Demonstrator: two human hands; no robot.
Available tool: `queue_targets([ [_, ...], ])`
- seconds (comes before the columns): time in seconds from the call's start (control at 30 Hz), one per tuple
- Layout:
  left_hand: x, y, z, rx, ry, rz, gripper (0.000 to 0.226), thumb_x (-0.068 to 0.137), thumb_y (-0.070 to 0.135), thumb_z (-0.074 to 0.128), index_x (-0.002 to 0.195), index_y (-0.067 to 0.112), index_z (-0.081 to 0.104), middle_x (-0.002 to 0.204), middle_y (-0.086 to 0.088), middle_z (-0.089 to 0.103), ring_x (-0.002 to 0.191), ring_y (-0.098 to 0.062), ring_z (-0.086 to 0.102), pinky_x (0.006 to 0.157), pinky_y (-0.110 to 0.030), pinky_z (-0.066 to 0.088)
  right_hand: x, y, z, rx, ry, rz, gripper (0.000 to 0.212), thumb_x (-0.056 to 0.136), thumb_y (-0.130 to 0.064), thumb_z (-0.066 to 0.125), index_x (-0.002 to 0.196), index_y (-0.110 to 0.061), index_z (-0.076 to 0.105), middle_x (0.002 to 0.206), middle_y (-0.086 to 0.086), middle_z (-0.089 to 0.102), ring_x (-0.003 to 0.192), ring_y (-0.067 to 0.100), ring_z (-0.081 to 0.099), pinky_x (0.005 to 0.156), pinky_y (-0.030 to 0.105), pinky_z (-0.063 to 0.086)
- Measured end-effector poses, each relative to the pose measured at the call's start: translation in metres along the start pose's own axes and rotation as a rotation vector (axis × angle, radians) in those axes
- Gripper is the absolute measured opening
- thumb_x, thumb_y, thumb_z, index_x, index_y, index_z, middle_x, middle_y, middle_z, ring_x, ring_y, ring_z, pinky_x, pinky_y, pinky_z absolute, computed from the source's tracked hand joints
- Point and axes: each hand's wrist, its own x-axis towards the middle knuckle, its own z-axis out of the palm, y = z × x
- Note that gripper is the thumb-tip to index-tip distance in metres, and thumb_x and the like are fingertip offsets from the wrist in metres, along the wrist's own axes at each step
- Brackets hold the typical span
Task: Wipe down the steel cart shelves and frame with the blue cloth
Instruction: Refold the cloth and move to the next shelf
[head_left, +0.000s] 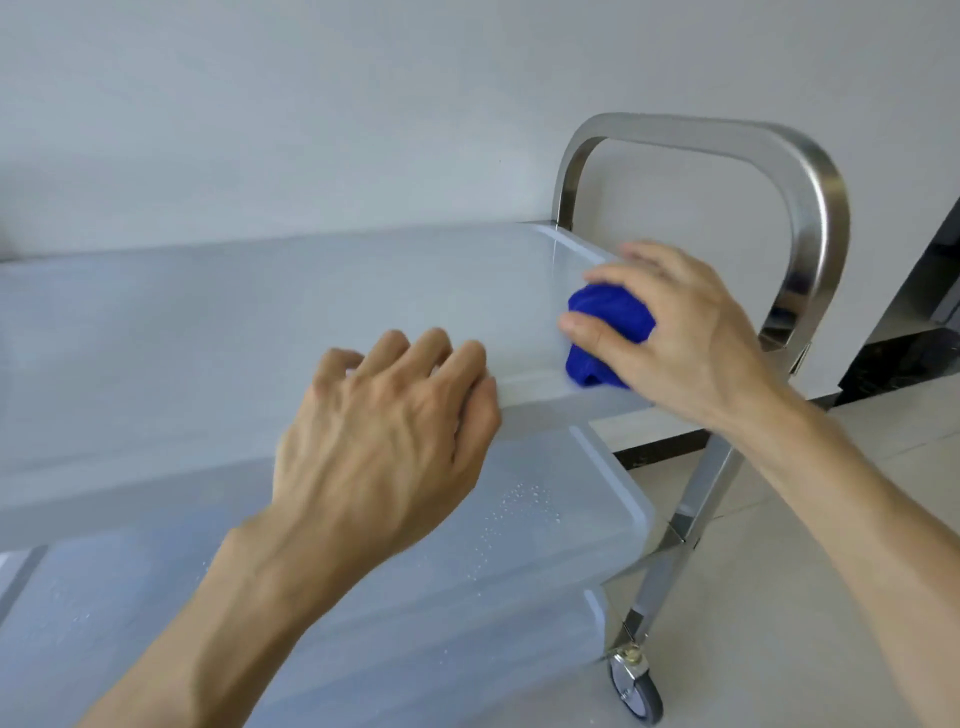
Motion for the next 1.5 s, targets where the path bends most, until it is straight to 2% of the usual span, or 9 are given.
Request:
queue_targets([
  [0.23, -0.016, -0.004, 0.014, -0.053, 0.141, 0.024, 0.036, 0.103, 0.047, 0.029, 0.099, 0.030, 0.060, 0.090, 0.008, 0.065, 0.083, -0.022, 0.059, 0.061, -0.032, 0.033, 0.002, 0.007, 0.010, 0.004, -0.015, 0.084, 0.050, 0.081, -0.061, 0.062, 0.126, -0.038, 0.057, 0.142, -0.011, 0.047, 0.127, 0.016, 0.048, 0.091, 0.029, 0.033],
  [0.37, -0.019, -0.003, 0.009, -0.297, 0.271, 0.134, 0.020, 0.100, 0.030, 0.050, 0.111, 0.025, 0.065, 0.113, 0.009, 0.065, 0.093, -0.019, 0.059, 0.076, -0.034, 0.041, 0.005, 0.004, 0.004, 0.005, -0.114, 0.154, 0.060, 0.075, -0.072, 0.062, 0.123, -0.037, 0.054, 0.135, -0.008, 0.046, 0.114, 0.020, 0.053, 0.076, 0.031, 0.040],
  [0.5, -0.053, 0.002, 0.027, -0.447, 0.403, 0.330, 0.018, 0.097, 0.009, 0.053, 0.104, 0.008, 0.069, 0.109, -0.004, 0.064, 0.103, -0.025, 0.060, 0.091, -0.039, 0.047, 0.004, 0.005, 0.002, 0.024, -0.080, 0.153, 0.038, 0.082, -0.056, 0.060, 0.114, -0.037, 0.059, 0.114, -0.005, 0.050, 0.094, 0.022, 0.053, 0.056, 0.028, 0.038],
  [0.63, -0.097, 0.003, 0.073, -0.465, 0.222, 0.319, 0.017, 0.096, 0.012, 0.054, 0.100, 0.012, 0.070, 0.101, 0.001, 0.065, 0.101, -0.021, 0.062, 0.102, -0.042, 0.044, -0.008, 0.007, 0.008, 0.074, 0.070, 0.079, 0.026, 0.086, -0.037, 0.059, 0.111, -0.033, 0.064, 0.107, -0.009, 0.054, 0.093, 0.015, 0.049, 0.075, 0.029, 0.035],
  [0.9, -0.147, -0.021, 0.167, -0.456, -0.186, -0.167, 0.023, 0.097, 0.029, 0.058, 0.120, 0.028, 0.063, 0.127, 0.011, 0.057, 0.121, -0.019, 0.052, 0.101, -0.033, 0.040, -0.022, 0.006, 0.011, 0.190, 0.169, 0.011, 0.025, 0.090, -0.040, 0.057, 0.114, -0.039, 0.064, 0.121, -0.015, 0.060, 0.098, 0.003, 0.051, 0.087, 0.024, 0.036],
  [1.07, -0.153, -0.014, 0.187, -0.194, -0.309, -0.194, 0.051, 0.100, 0.057, 0.021, 0.139, 0.036, 0.047, 0.148, 0.016, 0.041, 0.141, -0.014, 0.033, 0.117, -0.035, 0.023, -0.043, 0.011, 0.002, 0.477, 0.297, -0.067, 0.023, 0.095, -0.030, 0.061, 0.118, -0.034, 0.062, 0.121, -0.010, 0.063, 0.109, 0.001, 0.059, 0.095, 0.024, 0.047],
  [1.3, -0.142, -0.011, 0.188, -0.094, -0.217, -0.104, 0.044, 0.086, 0.041, 0.034, 0.098, 0.022, 0.072, 0.103, -0.001, 0.071, 0.094, -0.030, 0.069, 0.078, -0.047, 0.054, -0.107, 0.074, 0.005, 0.741, 0.915, 0.232, 0.024, 0.102, -0.032, 0.051, 0.116, -0.051, 0.057, 0.124, -0.011, 0.059, 0.106, 0.005, 0.063, 0.086, 0.036, 0.058],
  [1.4, -0.126, -0.003, 0.188, -0.011, -0.227, -0.062, 0.046, 0.084, 0.039, 0.035, 0.085, 0.009, 0.069, 0.079, -0.015, 0.065, 0.062, -0.039, 0.063, 0.060, -0.044, 0.054, -0.110, 0.087, 0.033, 0.737, 0.644, 0.426, 0.038, 0.106, -0.029, 0.042, 0.138, -0.048, 0.046, 0.141, -0.010, 0.043, 0.124, 0.010, 0.051, 0.106, 0.047, 0.046],
  [1.5, -0.128, 0.006, 0.194, 0.021, -0.261, -0.050, 0.048, 0.094, 0.034, 0.027, 0.084, 0.007, 0.064, 0.082, -0.022, 0.057, 0.066, -0.038, 0.051, 0.057, -0.046, 0.049, -0.119, 0.090, 0.053, 0.537, 0.484, 0.401, 0.065, 0.101, -0.024, 0.054, 0.155, -0.036, 0.021, 0.152, -0.008, 0.030, 0.134, 0.014, 0.043, 0.104, 0.041, 0.049],
])
